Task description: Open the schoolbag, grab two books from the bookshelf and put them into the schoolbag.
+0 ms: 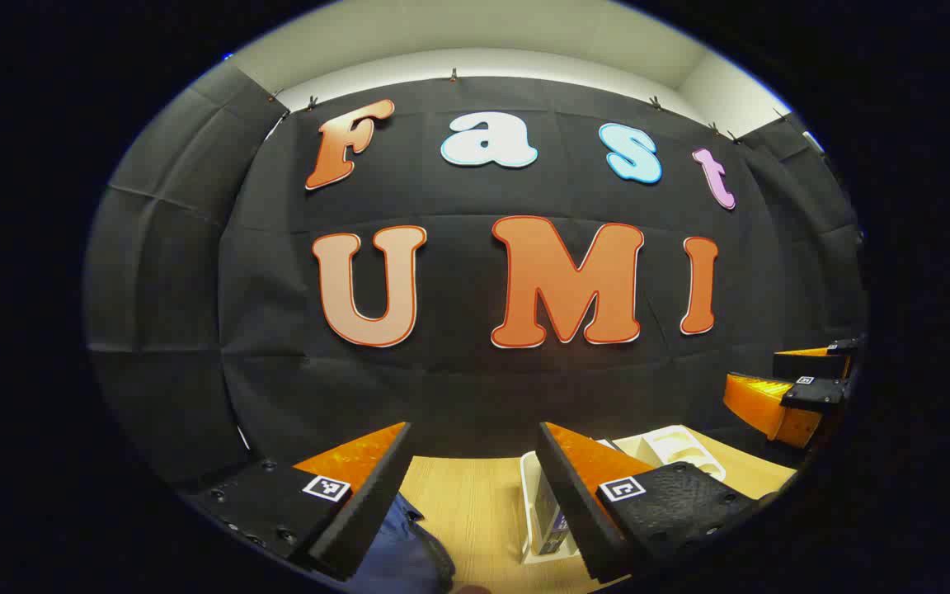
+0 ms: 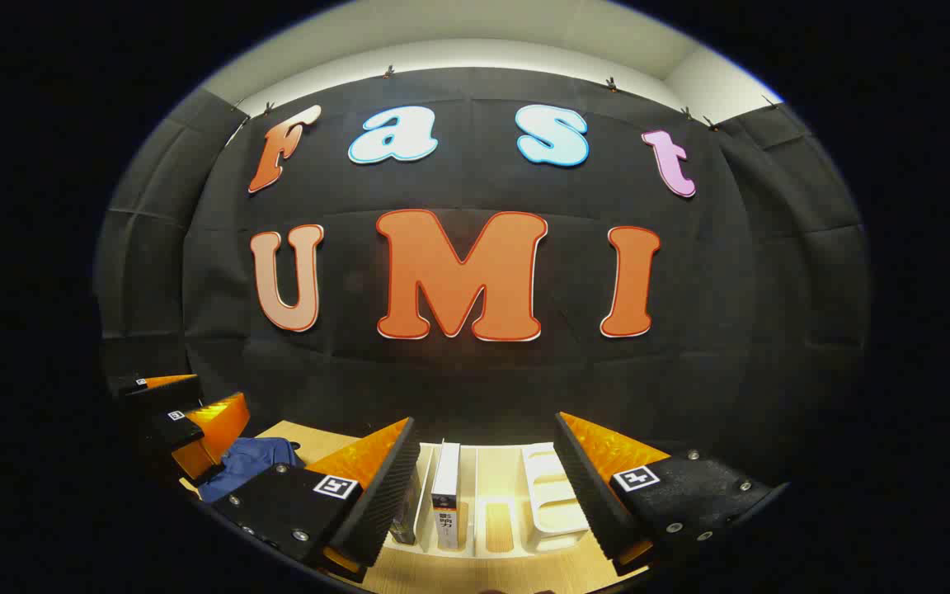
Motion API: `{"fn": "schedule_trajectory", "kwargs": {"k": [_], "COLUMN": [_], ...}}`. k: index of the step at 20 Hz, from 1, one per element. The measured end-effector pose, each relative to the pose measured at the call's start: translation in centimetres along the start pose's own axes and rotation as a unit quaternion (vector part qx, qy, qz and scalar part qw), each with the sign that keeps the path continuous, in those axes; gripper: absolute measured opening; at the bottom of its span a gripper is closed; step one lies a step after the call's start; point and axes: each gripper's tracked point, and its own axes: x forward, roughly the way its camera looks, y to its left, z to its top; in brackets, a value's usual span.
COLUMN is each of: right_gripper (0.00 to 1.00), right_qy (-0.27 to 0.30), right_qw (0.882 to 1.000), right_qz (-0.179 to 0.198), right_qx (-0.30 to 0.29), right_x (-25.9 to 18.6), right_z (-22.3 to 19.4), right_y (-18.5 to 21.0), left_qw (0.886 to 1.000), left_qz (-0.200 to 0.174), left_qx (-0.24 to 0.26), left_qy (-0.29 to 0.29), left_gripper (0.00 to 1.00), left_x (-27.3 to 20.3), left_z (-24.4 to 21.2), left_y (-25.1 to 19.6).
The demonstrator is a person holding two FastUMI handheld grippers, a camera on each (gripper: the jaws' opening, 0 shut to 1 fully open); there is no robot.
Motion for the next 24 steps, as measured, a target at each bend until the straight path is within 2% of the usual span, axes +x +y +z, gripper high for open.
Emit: {"fn": "schedule_trajectory", "kwargs": {"k": [15,24], "right_gripper": [0.96,0.96], "right_qy": [0.014,0.003], "right_qw": [0.999,0.999], "right_qz": [0.032,0.044], "right_qx": [-0.007,-0.004], "right_x": [0.9,1.4], "right_z": [-0.7,-0.1], "right_y": [3.1,4.0], "left_qw": [1.000,1.000], "left_qz": [0.014,0.019], "left_qx": [-0.007,0.005], "left_qy": [0.014,-0.010], "left_gripper": [0.94,0.93], "left_x": [0.1,0.1], "left_z": [-1.4,-0.2], "left_y": [1.5,1.7]}}
